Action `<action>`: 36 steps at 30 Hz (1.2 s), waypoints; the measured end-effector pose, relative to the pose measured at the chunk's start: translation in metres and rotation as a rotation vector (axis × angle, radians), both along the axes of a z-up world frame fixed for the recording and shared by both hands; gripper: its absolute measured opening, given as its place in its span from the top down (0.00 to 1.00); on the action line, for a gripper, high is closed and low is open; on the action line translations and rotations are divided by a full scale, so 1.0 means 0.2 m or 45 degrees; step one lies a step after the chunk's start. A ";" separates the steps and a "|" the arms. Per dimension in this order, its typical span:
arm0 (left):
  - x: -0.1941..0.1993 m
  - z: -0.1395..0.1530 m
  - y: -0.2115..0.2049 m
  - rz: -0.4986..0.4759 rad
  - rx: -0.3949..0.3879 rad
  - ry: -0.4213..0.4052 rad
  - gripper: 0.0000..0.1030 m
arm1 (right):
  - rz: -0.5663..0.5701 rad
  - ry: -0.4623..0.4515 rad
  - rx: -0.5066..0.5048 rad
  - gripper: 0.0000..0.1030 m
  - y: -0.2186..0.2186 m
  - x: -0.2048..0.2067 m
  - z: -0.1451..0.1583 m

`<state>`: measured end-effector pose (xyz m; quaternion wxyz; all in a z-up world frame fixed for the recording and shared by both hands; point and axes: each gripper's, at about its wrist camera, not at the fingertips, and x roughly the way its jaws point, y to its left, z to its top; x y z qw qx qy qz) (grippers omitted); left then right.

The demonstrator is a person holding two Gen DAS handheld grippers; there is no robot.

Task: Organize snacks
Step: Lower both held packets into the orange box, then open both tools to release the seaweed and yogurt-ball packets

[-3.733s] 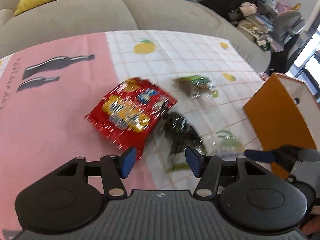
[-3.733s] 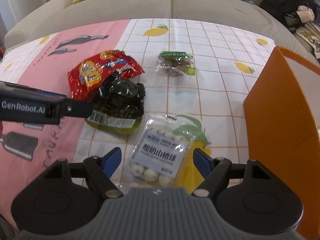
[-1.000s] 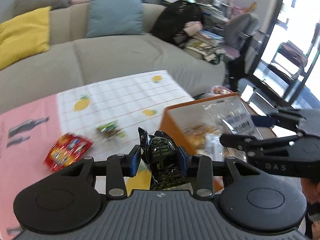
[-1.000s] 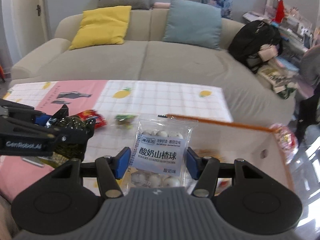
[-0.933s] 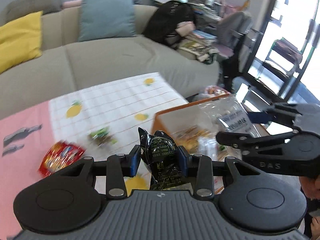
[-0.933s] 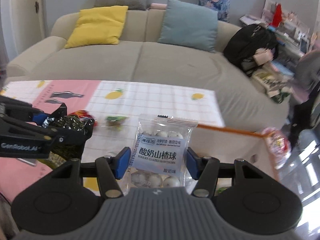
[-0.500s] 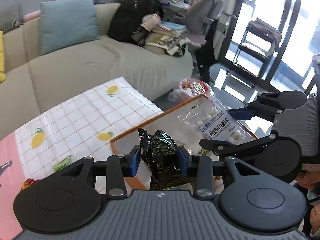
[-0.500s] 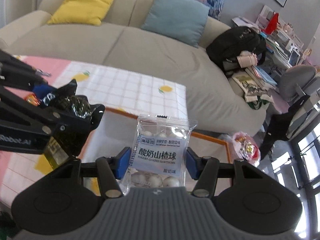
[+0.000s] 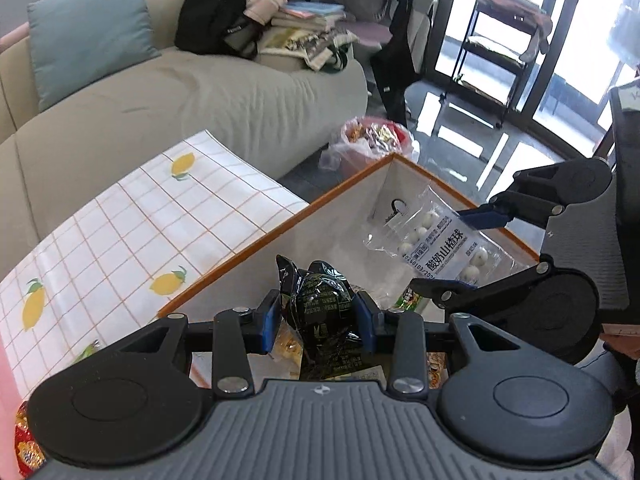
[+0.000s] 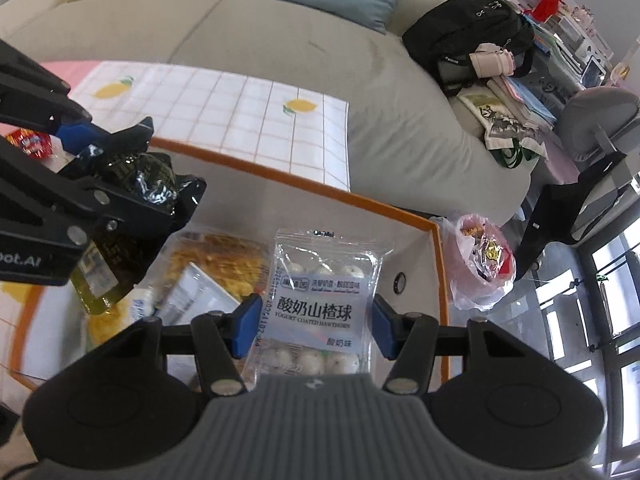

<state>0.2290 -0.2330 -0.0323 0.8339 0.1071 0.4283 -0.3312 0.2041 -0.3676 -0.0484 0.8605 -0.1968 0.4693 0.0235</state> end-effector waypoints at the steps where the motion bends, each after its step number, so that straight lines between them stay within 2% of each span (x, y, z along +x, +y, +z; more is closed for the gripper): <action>1: 0.01 -0.01 -0.01 -0.003 0.007 0.005 0.57 | 0.005 0.009 -0.009 0.46 -0.01 0.01 -0.02; 15: 0.14 -0.18 -0.08 -0.004 0.090 0.052 0.57 | 0.064 0.113 -0.098 0.45 -0.04 0.14 -0.21; 23: 0.17 -0.27 -0.10 0.006 0.166 0.084 0.57 | 0.088 0.158 -0.103 0.44 -0.02 0.15 -0.28; 29: 0.17 -0.30 -0.13 0.012 0.220 0.076 0.57 | 0.091 0.194 -0.117 0.43 -0.03 0.17 -0.31; 32: 0.17 -0.30 -0.16 0.013 0.278 0.053 0.56 | 0.080 0.211 -0.131 0.42 -0.03 0.17 -0.33; 36: 0.16 -0.31 -0.15 0.023 0.288 0.046 0.42 | 0.068 0.221 -0.134 0.42 -0.03 0.17 -0.34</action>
